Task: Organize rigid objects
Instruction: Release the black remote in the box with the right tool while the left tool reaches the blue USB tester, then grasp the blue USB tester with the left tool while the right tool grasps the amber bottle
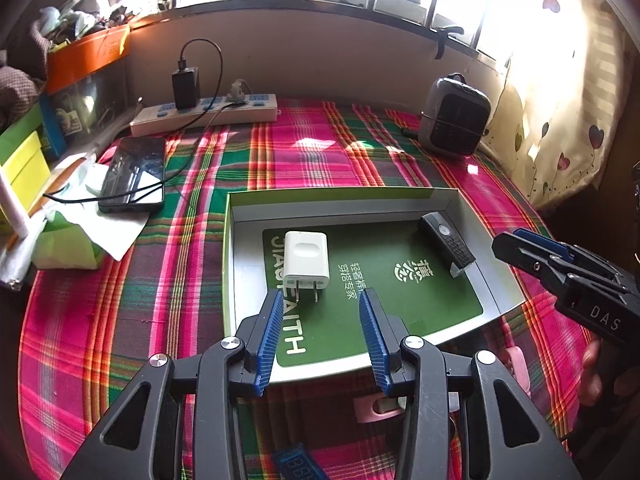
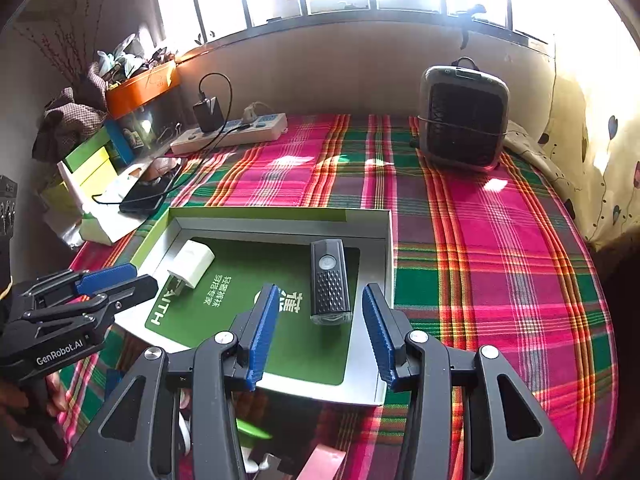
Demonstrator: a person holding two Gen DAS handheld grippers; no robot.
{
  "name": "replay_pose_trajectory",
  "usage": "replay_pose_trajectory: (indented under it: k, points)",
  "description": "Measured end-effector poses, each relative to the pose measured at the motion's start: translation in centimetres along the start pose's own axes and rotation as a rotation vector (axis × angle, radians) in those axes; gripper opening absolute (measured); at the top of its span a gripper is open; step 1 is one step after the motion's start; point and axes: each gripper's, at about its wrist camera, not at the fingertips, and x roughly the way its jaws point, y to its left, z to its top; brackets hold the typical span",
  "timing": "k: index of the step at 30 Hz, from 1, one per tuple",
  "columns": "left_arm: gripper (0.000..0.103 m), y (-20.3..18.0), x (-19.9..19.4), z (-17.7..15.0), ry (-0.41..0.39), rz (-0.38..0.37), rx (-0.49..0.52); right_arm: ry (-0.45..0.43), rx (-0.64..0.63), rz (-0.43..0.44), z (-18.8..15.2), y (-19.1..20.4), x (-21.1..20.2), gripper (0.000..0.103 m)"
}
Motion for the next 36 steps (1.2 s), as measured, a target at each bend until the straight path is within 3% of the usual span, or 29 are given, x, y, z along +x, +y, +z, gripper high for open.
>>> replay_pose_trajectory:
  k: [2, 11, 36]
  points:
    - [0.039, 0.2, -0.4, -0.4, -0.001, 0.006, -0.002, -0.017, 0.022, 0.035, 0.2, 0.0, -0.8, 0.045]
    - [0.039, 1.6, -2.3, -2.4, -0.008, 0.016, -0.025, -0.055, 0.003, 0.031, -1.2, 0.9, -3.9, 0.045]
    - [0.039, 1.4, -4.0, -8.9, 0.038, 0.009, -0.049, 0.049, -0.023, 0.08, -12.8, 4.7, -7.4, 0.045]
